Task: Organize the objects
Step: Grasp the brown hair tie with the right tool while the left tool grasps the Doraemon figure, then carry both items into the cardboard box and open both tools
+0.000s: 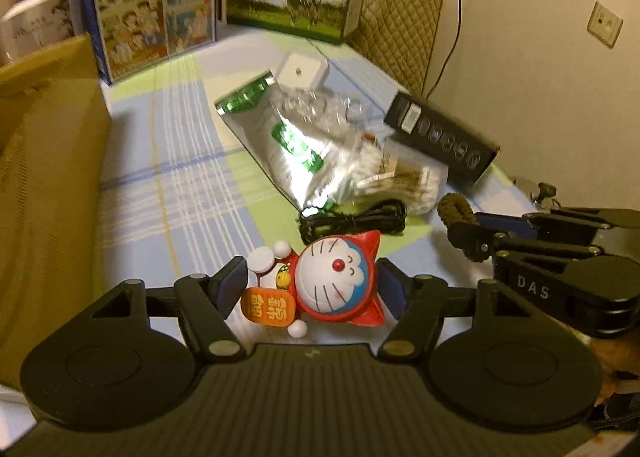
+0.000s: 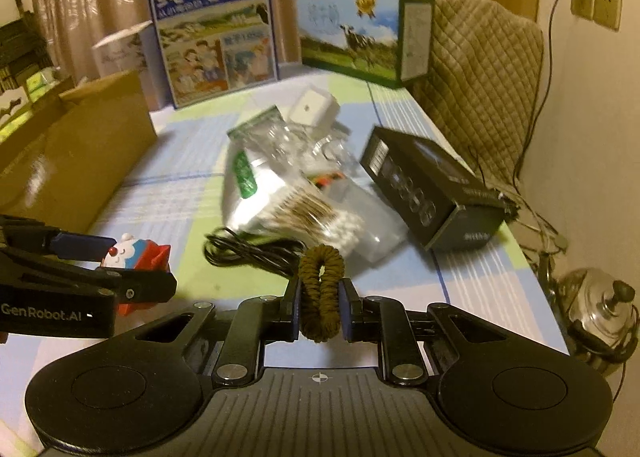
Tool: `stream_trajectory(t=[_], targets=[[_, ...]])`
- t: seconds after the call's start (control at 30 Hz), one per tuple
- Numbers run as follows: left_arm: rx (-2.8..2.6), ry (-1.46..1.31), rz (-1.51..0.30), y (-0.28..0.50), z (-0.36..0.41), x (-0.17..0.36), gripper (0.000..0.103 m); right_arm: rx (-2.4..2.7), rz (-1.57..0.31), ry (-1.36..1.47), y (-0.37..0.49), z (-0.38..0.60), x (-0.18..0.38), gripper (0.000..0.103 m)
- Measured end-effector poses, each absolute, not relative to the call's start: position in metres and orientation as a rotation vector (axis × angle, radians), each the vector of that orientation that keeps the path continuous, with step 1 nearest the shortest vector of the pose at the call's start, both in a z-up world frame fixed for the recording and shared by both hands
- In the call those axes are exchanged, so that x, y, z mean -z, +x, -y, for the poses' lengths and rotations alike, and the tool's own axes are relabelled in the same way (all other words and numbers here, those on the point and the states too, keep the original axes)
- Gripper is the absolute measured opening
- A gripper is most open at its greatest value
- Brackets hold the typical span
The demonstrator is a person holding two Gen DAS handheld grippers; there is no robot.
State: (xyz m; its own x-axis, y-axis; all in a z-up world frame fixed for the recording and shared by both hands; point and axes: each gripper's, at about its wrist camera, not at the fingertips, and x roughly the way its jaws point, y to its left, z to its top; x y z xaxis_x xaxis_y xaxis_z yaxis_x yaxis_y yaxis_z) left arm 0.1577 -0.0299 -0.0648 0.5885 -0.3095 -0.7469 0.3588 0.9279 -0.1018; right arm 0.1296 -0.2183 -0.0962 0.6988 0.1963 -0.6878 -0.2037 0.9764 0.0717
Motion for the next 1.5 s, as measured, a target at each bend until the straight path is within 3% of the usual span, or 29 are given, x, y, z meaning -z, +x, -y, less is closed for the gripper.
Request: stream_trajectory(t=[0.3, 0.57, 1.07, 1.13, 1.17, 1.2, 1.5], targets=[[0.324, 0.03, -0.755, 0.139, -0.014, -0.002, 0.065, -0.339, -0.685, -0.001, 0.116, 0.184, 0.042, 0.016], [0.167, 0.039, -0.678, 0.136, -0.099, -0.057, 0.065, -0.549, -0.606, -0.013, 0.118, 0.102, 0.001, 0.016], [-0.005, 0.001, -0.727, 0.153, -0.225, -0.038, 0.066, -0.75, -0.655, -0.008, 0.15, -0.022, 0.015, 0.017], [-0.022, -0.022, -0.713, 0.155, -0.231, -0.036, 0.072, -0.79, -0.66, 0.025, 0.155, -0.025, 0.017, 0.031], [-0.028, -0.029, -0.702, 0.155, -0.233, -0.036, 0.073, -0.788, -0.66, 0.039, 0.159, -0.026, 0.018, 0.05], [-0.029, -0.037, -0.695, 0.155, -0.236, -0.037, 0.073, -0.784, -0.652, 0.053, 0.159, -0.026, 0.017, 0.056], [-0.043, -0.074, -0.659, 0.134, -0.235, -0.045, 0.073, -0.72, -0.655, 0.105, 0.149, 0.013, 0.015, 0.056]])
